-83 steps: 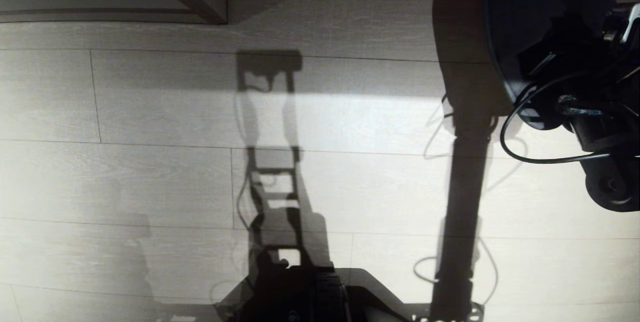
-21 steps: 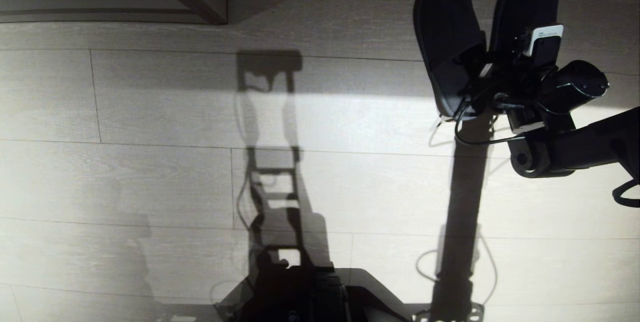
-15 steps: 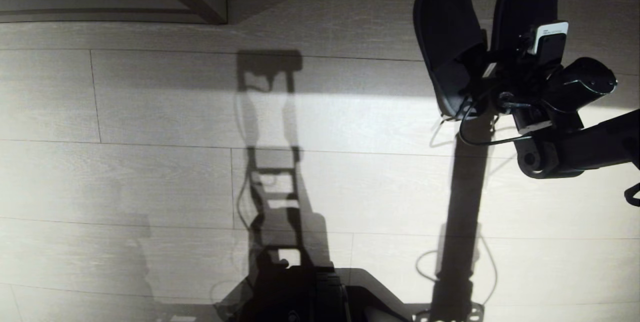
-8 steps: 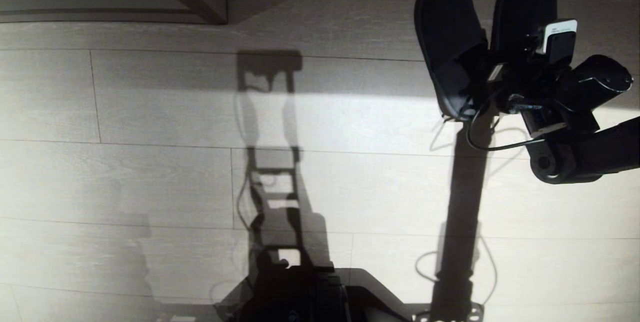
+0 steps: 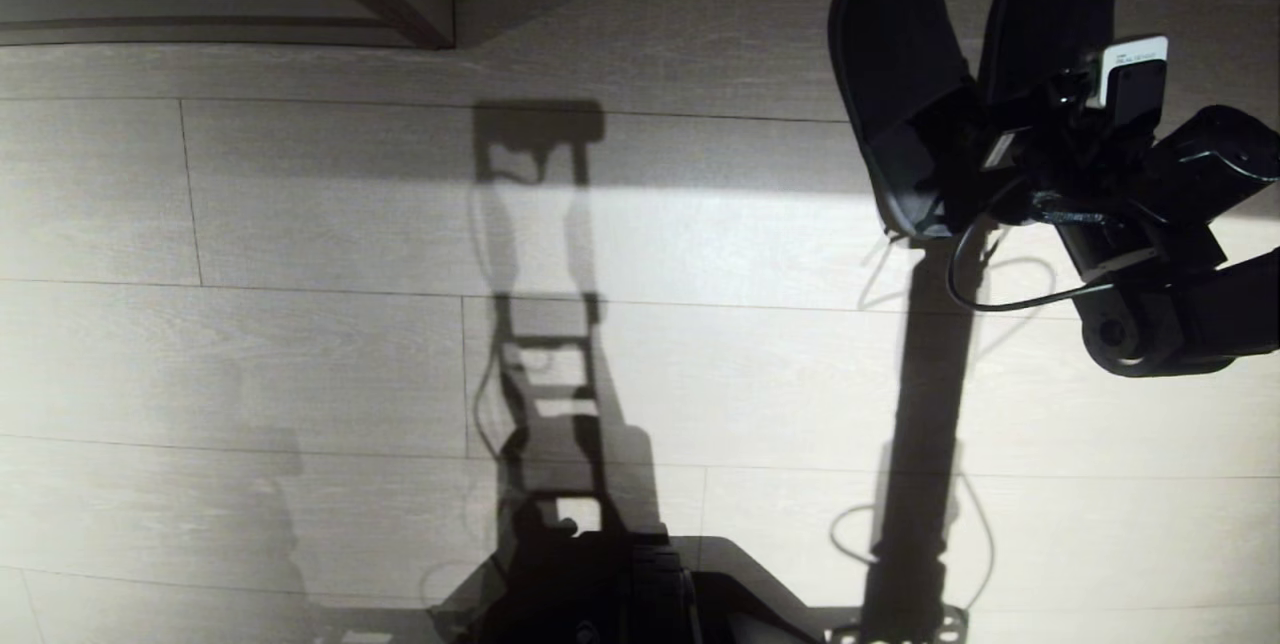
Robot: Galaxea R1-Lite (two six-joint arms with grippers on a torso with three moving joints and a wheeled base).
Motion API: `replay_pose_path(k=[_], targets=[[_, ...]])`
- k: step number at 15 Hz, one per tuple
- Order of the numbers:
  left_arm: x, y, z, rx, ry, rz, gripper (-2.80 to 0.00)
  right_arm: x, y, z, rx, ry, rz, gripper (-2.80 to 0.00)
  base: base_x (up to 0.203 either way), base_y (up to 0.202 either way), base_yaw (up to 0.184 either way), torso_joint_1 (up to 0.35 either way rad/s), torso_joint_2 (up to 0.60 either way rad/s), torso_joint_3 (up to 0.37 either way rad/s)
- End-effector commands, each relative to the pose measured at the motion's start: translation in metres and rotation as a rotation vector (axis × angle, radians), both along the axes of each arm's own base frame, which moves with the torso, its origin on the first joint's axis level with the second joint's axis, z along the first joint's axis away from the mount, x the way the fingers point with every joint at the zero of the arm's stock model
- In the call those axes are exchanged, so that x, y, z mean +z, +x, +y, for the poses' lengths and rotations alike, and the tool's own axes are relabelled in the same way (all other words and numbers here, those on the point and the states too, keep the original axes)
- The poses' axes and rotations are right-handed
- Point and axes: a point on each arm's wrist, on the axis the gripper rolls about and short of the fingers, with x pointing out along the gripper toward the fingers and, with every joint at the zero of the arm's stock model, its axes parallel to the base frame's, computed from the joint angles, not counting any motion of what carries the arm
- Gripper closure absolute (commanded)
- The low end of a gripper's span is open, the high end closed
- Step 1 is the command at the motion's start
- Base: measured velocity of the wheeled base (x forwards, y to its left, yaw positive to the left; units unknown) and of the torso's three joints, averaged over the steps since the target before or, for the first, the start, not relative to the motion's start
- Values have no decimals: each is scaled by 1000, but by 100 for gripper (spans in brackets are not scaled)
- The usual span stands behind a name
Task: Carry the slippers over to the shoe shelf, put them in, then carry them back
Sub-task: Place the slippers on the floor
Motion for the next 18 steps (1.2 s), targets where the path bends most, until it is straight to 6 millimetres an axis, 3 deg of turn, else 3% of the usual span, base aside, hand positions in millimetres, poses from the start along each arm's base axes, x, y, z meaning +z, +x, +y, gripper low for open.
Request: replay_pose_path(k=[1, 15, 18], targets=[[0, 0, 0, 0, 0, 0, 0, -1, -4, 0, 11, -12, 3, -280, 0, 0, 0, 0, 0, 0], [0, 0, 0, 0, 0, 0, 0, 16, -29, -2, 6, -26, -22, -280, 0, 0, 0, 0, 0, 0], [0, 0, 0, 0, 0, 0, 0, 6, -31, -1, 5, -52, 22, -280, 0, 0, 0, 0, 0, 0]])
